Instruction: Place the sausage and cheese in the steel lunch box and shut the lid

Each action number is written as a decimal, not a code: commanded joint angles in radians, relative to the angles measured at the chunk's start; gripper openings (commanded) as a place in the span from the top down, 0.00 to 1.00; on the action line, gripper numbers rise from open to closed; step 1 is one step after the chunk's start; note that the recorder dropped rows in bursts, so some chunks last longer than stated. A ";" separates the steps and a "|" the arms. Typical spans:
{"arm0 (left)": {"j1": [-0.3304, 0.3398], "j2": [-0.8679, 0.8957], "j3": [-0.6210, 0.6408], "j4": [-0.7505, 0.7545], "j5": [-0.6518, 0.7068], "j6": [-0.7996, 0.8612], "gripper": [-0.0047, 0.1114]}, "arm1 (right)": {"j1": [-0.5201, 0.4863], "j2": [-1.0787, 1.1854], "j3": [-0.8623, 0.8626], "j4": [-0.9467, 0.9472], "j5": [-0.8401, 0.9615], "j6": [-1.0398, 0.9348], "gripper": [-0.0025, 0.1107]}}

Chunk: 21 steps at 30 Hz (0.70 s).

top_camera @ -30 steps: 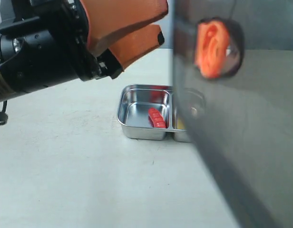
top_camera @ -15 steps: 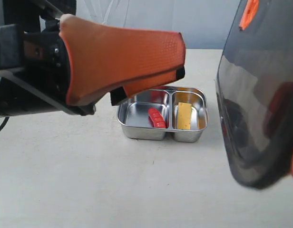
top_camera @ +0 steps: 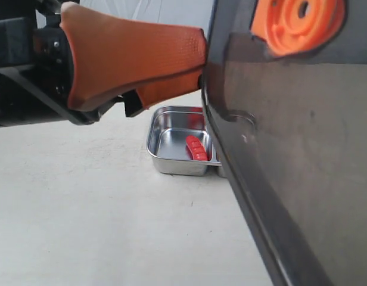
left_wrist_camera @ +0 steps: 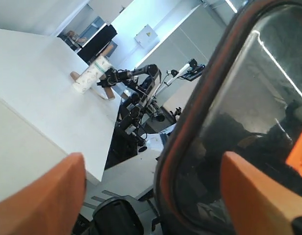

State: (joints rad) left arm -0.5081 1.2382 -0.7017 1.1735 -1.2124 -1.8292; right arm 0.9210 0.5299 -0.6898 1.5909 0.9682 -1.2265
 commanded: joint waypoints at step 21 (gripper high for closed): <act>0.008 -0.009 -0.084 0.072 -0.009 0.012 0.44 | -0.002 0.062 -0.003 0.047 0.057 -0.015 0.99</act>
State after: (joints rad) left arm -0.5001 1.2358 -0.7804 1.2283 -1.2142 -1.8214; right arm 0.9210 0.5891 -0.6898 1.6049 1.0087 -1.2235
